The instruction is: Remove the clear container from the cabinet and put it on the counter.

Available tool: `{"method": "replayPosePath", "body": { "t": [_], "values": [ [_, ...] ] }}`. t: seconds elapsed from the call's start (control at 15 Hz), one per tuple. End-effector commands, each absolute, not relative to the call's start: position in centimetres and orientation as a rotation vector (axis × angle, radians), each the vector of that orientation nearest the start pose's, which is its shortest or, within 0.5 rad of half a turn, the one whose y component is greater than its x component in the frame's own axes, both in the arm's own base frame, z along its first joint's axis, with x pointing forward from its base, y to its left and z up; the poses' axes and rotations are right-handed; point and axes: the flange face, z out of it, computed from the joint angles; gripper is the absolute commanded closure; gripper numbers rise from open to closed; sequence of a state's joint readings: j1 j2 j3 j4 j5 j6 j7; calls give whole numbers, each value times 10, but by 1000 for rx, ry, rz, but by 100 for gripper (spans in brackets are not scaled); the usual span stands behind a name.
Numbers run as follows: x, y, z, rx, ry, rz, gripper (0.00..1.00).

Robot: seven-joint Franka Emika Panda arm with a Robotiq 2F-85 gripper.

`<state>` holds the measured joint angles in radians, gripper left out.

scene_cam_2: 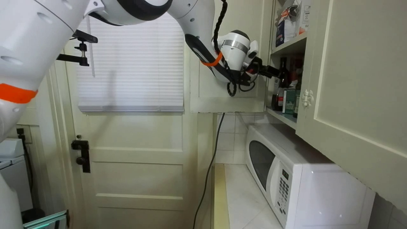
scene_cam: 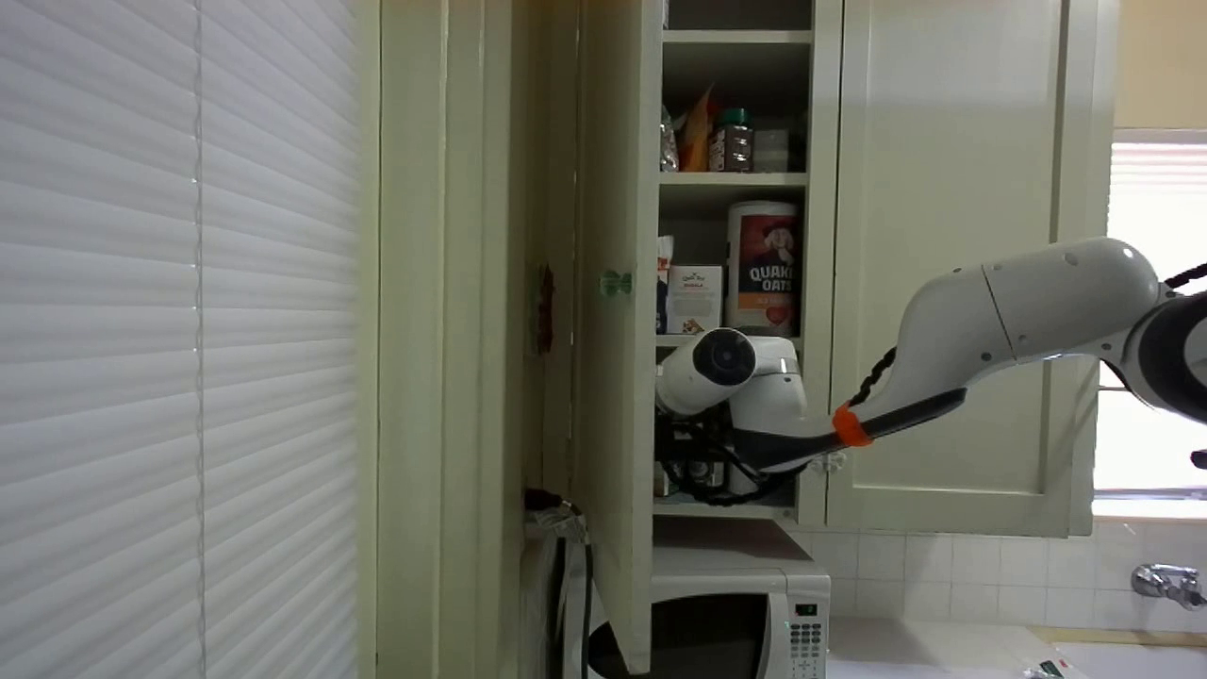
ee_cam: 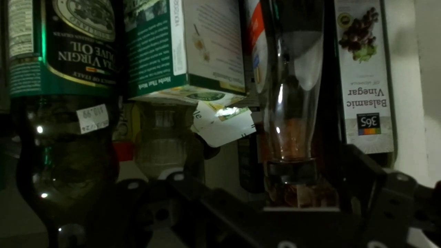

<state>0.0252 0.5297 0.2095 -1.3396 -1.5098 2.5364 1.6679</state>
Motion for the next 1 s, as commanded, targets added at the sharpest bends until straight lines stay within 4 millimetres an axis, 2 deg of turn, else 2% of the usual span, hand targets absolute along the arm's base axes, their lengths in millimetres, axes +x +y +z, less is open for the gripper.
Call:
{"method": "replayPosePath", "body": {
  "t": [0.0, 0.4, 0.73, 0.8, 0.87, 0.93],
  "values": [
    [758, 157, 494, -2582, 694, -1977, 0],
    [774, 161, 496, -2516, 721, -2057, 0],
    [783, 159, 492, -2496, 649, -2153, 0],
    [784, 160, 491, -2489, 635, -2172, 25],
    [785, 161, 489, -2490, 629, -2179, 26],
    [787, 161, 489, -2481, 617, -2196, 32]
  ]
}}
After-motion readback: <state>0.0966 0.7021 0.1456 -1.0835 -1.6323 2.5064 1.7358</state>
